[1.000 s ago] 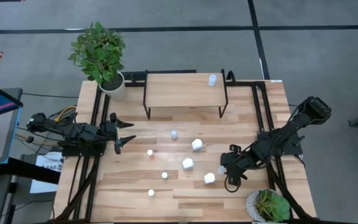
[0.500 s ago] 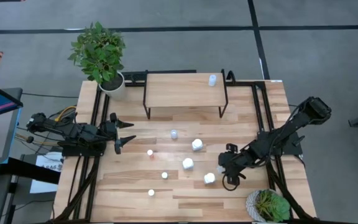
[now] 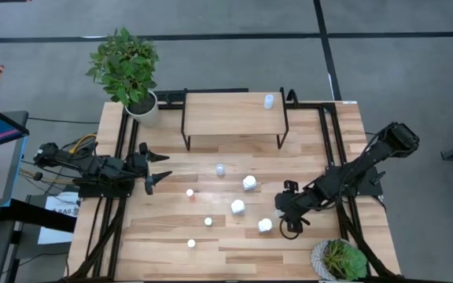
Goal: Pick and place medicine bottles onto shelf by color
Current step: Put the bottom transparent medicine bottle on the shelf aligned with the other transparent medicine bottle
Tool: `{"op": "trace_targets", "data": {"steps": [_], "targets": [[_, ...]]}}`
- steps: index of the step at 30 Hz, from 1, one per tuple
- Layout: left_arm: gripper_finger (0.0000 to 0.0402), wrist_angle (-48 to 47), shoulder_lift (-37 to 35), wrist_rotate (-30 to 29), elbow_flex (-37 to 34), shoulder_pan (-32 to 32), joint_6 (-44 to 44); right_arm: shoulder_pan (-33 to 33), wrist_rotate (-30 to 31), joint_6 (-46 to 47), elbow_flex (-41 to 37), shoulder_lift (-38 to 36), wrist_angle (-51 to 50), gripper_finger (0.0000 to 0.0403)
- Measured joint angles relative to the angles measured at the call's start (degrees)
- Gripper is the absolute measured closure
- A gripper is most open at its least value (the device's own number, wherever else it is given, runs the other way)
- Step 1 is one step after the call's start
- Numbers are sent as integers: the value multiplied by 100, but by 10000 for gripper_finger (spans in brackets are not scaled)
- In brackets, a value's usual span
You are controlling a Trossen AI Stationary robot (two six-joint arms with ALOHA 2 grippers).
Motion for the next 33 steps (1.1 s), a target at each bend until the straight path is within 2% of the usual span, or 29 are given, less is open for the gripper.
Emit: {"op": "trace_targets", "data": {"steps": [14,27,33], "targets": [[137,0,0,0,0,0,0,-105,-13,-208,-3,1,-26,163],[137,0,4,0,0,0,0,-338,-31,-495,192,909,-53,163],[136,0,0,0,-2,1,0,-376,-31,-578,398,894,-534,165]]}}
